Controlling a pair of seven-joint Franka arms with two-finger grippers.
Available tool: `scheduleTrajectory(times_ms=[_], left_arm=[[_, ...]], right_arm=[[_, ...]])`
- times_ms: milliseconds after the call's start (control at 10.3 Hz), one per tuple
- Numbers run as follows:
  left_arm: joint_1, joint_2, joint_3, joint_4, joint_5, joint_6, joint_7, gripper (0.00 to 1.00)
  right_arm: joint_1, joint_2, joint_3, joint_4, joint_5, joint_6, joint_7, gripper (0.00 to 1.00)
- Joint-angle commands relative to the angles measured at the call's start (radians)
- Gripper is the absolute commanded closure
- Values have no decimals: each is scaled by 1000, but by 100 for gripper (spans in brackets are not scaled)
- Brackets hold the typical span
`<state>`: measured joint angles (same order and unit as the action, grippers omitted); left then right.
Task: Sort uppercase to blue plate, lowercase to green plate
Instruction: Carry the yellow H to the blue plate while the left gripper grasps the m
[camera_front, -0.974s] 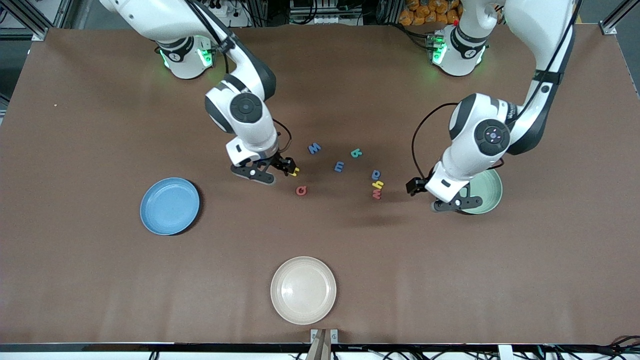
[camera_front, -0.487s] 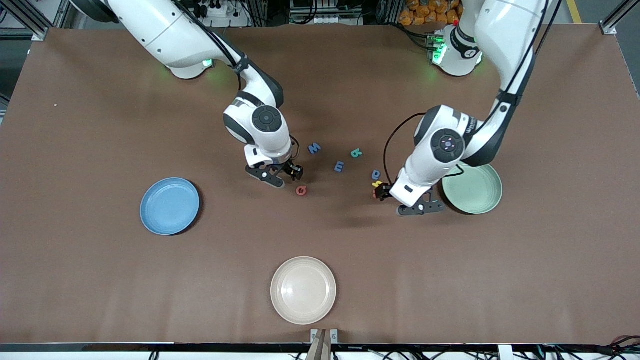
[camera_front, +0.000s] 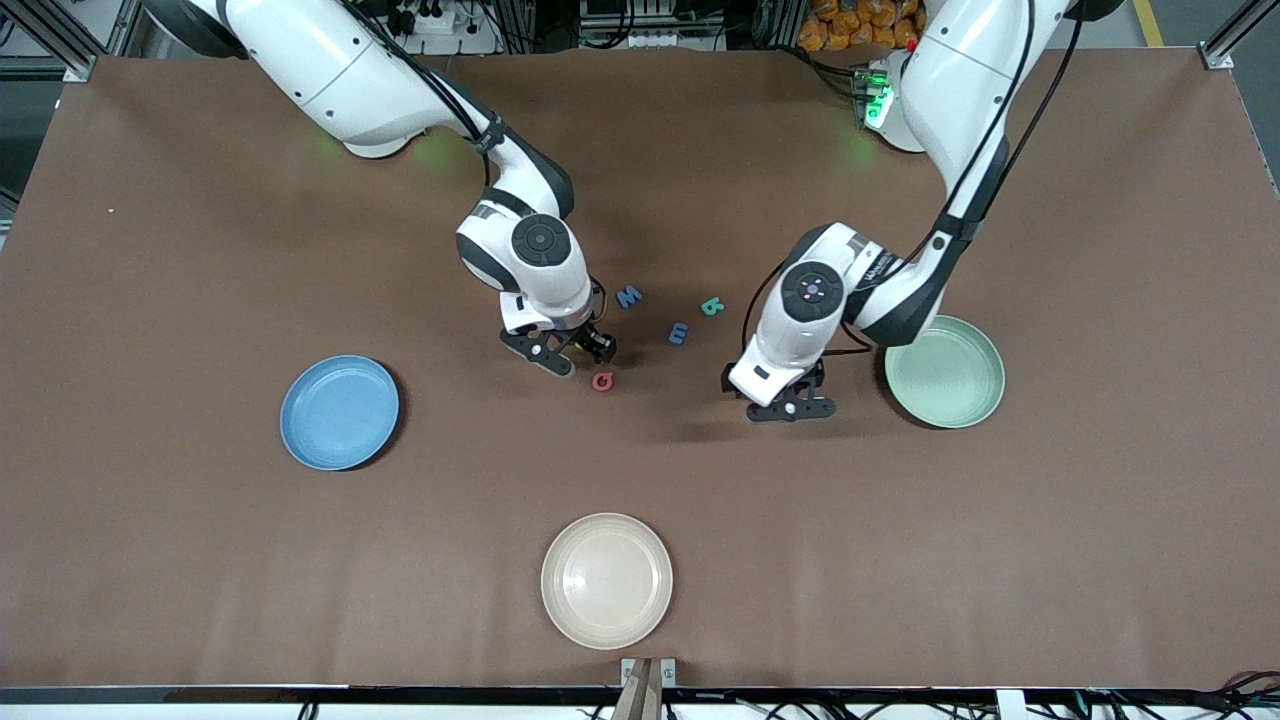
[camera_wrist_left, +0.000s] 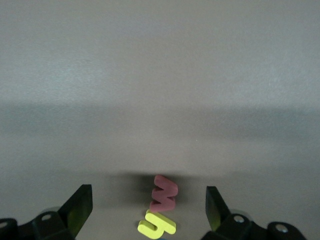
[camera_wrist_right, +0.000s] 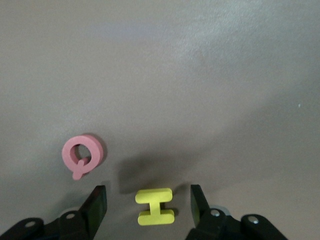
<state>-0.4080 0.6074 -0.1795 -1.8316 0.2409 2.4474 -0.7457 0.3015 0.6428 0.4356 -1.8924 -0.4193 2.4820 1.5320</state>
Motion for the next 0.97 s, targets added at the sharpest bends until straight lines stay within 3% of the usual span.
scheduleTrajectory(times_ms=[0, 292, 390, 487, 585, 779, 877], left_arm=[[-3, 32, 5, 23, 78, 16, -5, 0], [2, 66, 6, 23, 115, 96, 41, 0], [5, 64, 6, 23, 109, 100, 46, 0], [8, 61, 5, 23, 104, 104, 46, 0], [8, 58, 5, 22, 83, 104, 43, 10], [9, 57, 5, 15, 2, 104, 43, 25], [8, 57, 3, 17, -8, 104, 40, 29]], right_arm=[[16, 29, 15, 18, -35, 2, 40, 28], [21, 31, 20, 7, -61, -2, 40, 36], [21, 32, 20, 3, -76, 0, 37, 43], [19, 32, 20, 1, -82, -2, 34, 52], [16, 32, 20, 1, -82, -2, 27, 64], [10, 29, 20, -5, -84, -9, 20, 100], [7, 25, 20, -5, -84, -14, 11, 100]])
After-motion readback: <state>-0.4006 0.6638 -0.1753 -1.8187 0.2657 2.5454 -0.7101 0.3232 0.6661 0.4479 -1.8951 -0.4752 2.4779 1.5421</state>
